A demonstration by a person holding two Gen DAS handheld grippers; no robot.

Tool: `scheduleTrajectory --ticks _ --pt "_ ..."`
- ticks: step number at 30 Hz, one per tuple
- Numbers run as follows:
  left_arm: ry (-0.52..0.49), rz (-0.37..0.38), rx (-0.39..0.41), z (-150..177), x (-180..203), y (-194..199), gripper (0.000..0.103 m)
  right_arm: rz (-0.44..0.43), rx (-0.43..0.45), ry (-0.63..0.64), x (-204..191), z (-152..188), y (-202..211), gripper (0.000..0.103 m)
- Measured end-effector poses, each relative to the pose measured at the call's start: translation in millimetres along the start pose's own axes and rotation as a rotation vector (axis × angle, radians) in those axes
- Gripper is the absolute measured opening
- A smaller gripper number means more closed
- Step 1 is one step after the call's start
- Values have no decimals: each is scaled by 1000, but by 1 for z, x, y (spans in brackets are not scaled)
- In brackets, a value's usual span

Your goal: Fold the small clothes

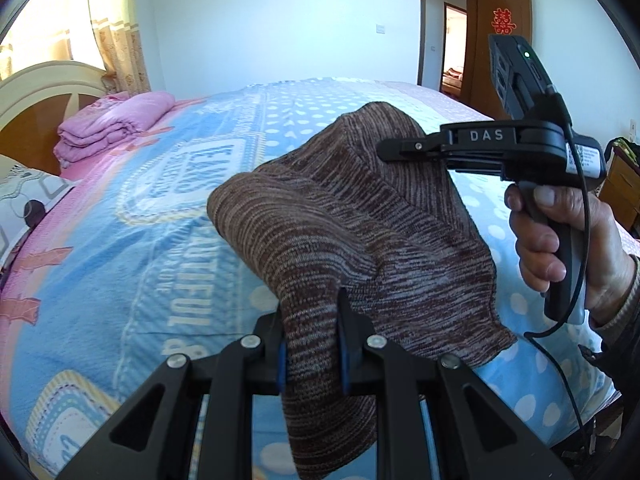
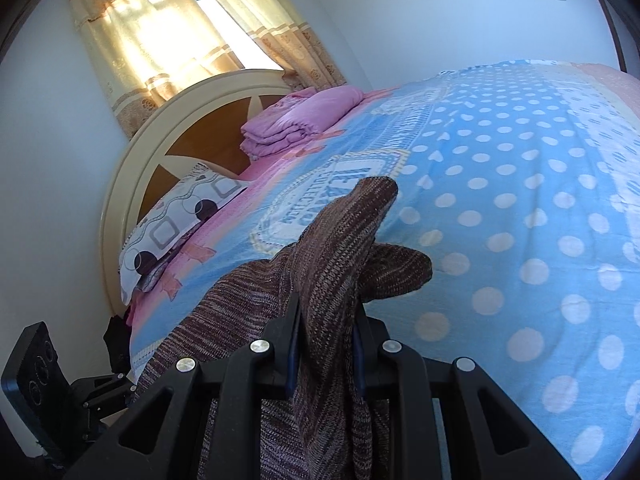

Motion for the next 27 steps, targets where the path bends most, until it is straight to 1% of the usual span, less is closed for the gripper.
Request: scheduleTrajectory --ticks 6,15,22,27 --pt "13 -36 7 2 -16 10 20 -26 -20 22 -22 1 -20 21" --pt "43 -81 2 13 -37 18 20 -59 -89 55 -45 10 -55 21" --pt "71 -106 -19 28 -53 20 20 -64 -140 72 -54 23 -81 21" --pt "70 -125 -45 44 -56 18 20 -58 -173 77 -55 34 -99 21"
Point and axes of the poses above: each gripper's, at about its wrist camera, not at the fingertips, and y roughly against the way its jaws point, x to its right, z to its underside, the point moved 7 cm from there along -y, roughly the way its jaws point, and after that the axes turned 14 degrees about x, right-handed, at the moved point
